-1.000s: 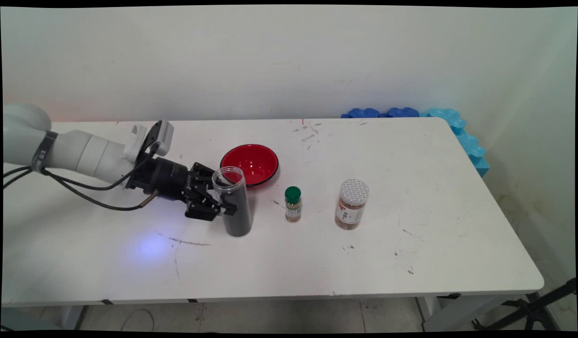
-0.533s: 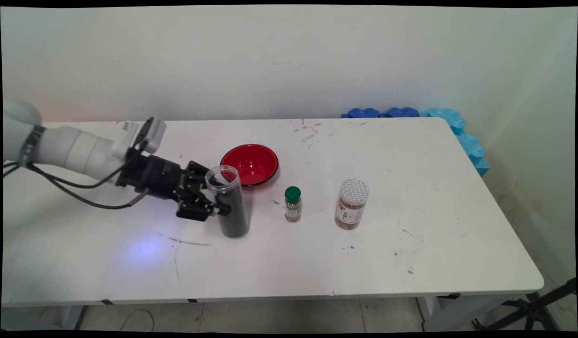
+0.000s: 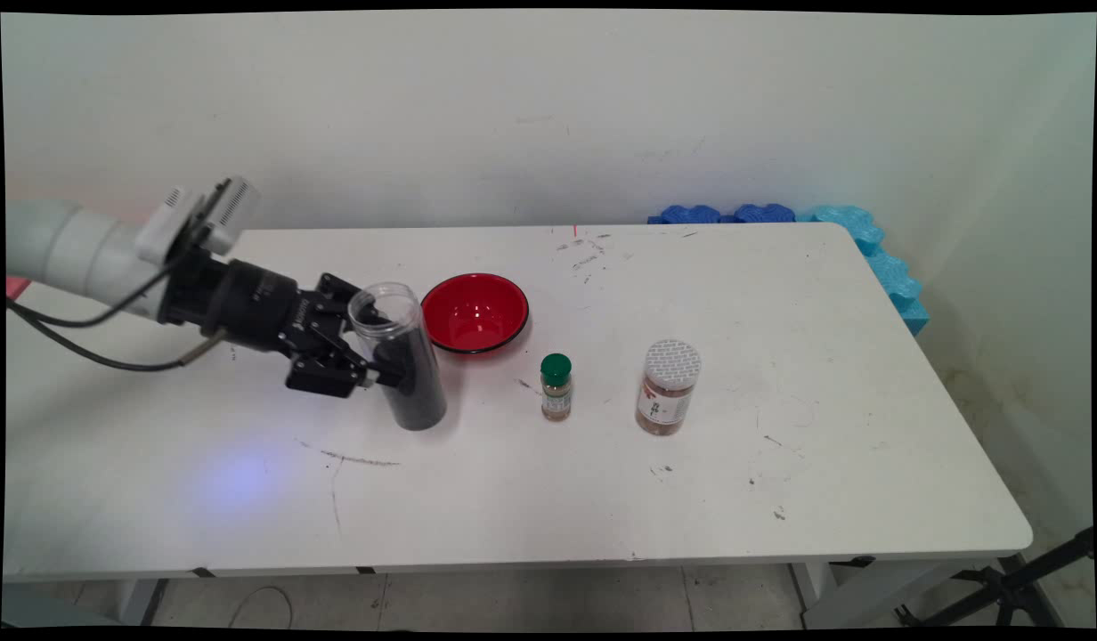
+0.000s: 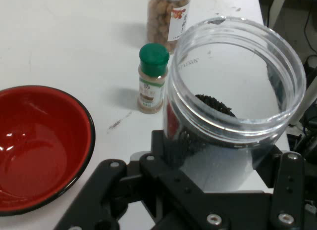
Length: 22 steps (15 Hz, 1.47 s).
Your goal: Pour the black seasoning powder in the red bowl
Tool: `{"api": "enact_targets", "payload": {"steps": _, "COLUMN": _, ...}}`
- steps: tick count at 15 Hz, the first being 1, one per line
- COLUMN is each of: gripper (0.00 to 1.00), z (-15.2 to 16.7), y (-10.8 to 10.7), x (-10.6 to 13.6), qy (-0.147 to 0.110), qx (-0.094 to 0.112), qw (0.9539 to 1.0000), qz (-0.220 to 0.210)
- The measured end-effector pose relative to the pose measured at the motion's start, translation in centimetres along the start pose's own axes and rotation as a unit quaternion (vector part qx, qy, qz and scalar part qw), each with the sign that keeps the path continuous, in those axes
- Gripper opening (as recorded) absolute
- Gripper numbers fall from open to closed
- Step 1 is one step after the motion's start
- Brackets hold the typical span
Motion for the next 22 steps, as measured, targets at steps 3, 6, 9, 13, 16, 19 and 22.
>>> {"api": "enact_targets", "payload": {"steps": 3, "gripper": 0.00, "z": -1.6, "y": 0.1, "x": 1.4, "qy": -0.005, "qx": 0.000, "qw": 1.0000, "qz": -0.005}}
{"api": "enact_targets", "payload": {"steps": 6, "gripper": 0.00, "z": -2.9, "y": -0.2, "x": 3.2, "qy": -0.009, "qx": 0.002, "qw": 0.9999, "qz": -0.004}}
{"api": "enact_targets", "payload": {"steps": 9, "gripper": 0.00, "z": -3.8, "y": -0.9, "x": 5.0, "qy": -0.009, "qx": 0.010, "qw": 0.9999, "qz": -0.010}}
{"api": "enact_targets", "payload": {"steps": 13, "gripper": 0.00, "z": -4.7, "y": -2.3, "x": 6.6, "qy": -0.010, "qx": 0.025, "qw": 0.9980, "qz": -0.058}}
{"api": "enact_targets", "payload": {"steps": 16, "gripper": 0.00, "z": -4.8, "y": -3.2, "x": 7.4, "qy": -0.005, "qx": 0.032, "qw": 0.9942, "qz": -0.103}}
{"api": "enact_targets", "payload": {"steps": 19, "gripper": 0.00, "z": -4.8, "y": -4.0, "x": 7.9, "qy": 0.001, "qx": 0.034, "qw": 0.9856, "qz": -0.165}}
{"api": "enact_targets", "payload": {"steps": 22, "gripper": 0.00, "z": -4.6, "y": -4.9, "x": 8.2, "qy": 0.002, "qx": 0.036, "qw": 0.9741, "qz": -0.223}}
